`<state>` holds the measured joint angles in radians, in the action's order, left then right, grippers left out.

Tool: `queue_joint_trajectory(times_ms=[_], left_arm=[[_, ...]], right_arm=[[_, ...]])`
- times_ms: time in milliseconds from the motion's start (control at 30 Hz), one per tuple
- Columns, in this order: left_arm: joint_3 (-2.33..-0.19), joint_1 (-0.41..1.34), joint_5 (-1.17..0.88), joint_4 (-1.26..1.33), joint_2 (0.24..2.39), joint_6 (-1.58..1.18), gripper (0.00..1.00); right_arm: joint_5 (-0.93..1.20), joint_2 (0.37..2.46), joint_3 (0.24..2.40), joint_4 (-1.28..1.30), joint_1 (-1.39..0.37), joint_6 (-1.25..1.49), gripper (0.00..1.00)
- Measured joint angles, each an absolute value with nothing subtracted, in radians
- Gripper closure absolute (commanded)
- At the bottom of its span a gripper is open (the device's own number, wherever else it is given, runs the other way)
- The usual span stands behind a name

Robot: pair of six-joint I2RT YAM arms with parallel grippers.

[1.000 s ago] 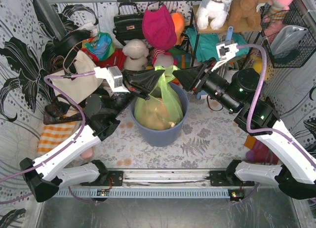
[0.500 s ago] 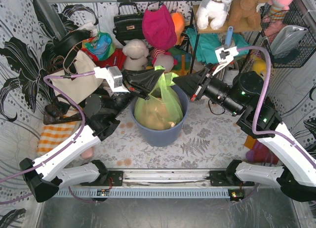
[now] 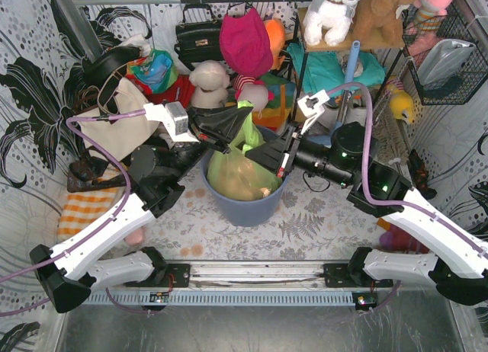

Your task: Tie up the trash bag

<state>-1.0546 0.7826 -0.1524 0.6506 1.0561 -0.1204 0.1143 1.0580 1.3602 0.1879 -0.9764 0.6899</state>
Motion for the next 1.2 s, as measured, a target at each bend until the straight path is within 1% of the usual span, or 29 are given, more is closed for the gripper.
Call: queue_joint_trajectory(times_ms=[233,433,633,967,1033,1133,1200], left_arm=[[-1.055,0.783,-0.153,0.651,1.056,-0.123,1.0],[-1.055,0.783,-0.154,0.651,1.056,-0.126,1.0],[-1.054,0.783,-0.154,0.631,1.053,-0.126,1.0],[-1.054,0.783,-0.178,0.576,1.042,-0.123,0.99],[-1.055,0.783,-0.186,0.563,1.04,-0.122,0.98],[-1.055,0.783,-0.201,0.534,1.034,-0.119,0.92],[-1.055,0.783,-0.206,0.512,1.029,-0.117,0.85]], right_arm=[[0.006,1.098,1.352,0.15,-1.066,0.716,1.0],[-0.206,1.129,1.34,0.107,-1.148,0.719,1.0],[-0.437,1.166,1.3,0.051,-1.193,0.719,1.0],[-0.701,1.174,1.2,-0.066,-1.234,0.727,1.0],[-0.741,1.179,1.187,-0.097,-1.238,0.736,1.0],[-0.807,1.185,1.154,-0.162,-1.249,0.745,1.0],[-0.847,1.192,1.133,-0.203,-1.256,0.745,1.0]])
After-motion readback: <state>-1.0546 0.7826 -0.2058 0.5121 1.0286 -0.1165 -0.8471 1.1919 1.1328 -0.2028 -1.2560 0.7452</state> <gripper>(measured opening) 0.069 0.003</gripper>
